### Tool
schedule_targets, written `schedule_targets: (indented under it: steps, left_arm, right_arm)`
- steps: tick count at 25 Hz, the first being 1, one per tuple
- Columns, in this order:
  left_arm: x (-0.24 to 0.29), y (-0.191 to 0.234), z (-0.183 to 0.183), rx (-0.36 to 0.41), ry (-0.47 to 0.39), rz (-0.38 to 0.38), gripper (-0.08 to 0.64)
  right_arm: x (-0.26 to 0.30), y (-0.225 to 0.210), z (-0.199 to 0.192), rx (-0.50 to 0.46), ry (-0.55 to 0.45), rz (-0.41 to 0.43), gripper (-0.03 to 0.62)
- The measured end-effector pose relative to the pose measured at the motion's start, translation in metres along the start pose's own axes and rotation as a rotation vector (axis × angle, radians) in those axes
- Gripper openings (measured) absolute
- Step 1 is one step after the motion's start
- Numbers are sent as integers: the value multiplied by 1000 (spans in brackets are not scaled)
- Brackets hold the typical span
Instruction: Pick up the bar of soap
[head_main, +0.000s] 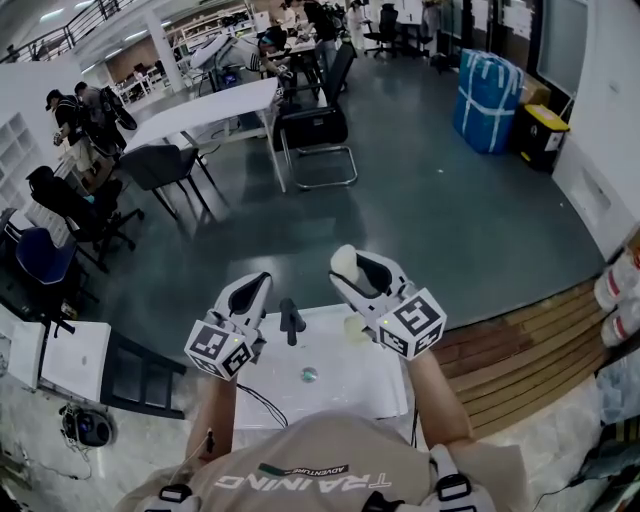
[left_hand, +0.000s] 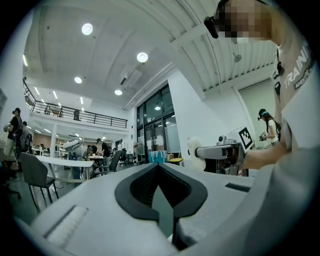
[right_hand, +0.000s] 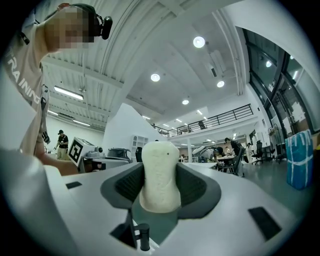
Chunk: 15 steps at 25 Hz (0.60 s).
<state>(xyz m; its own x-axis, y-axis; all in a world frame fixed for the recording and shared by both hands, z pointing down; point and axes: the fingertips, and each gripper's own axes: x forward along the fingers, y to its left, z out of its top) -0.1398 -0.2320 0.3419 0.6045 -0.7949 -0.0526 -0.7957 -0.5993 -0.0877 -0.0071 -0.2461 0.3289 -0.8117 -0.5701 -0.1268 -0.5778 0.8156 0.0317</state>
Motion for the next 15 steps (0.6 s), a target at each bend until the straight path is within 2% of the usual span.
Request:
schedule_targets:
  steps: [15]
  left_arm:
    - [-3,7,-4,-27,-14,23,-3]
  right_arm:
    - [1,-3,-3,-3,9,-10,192]
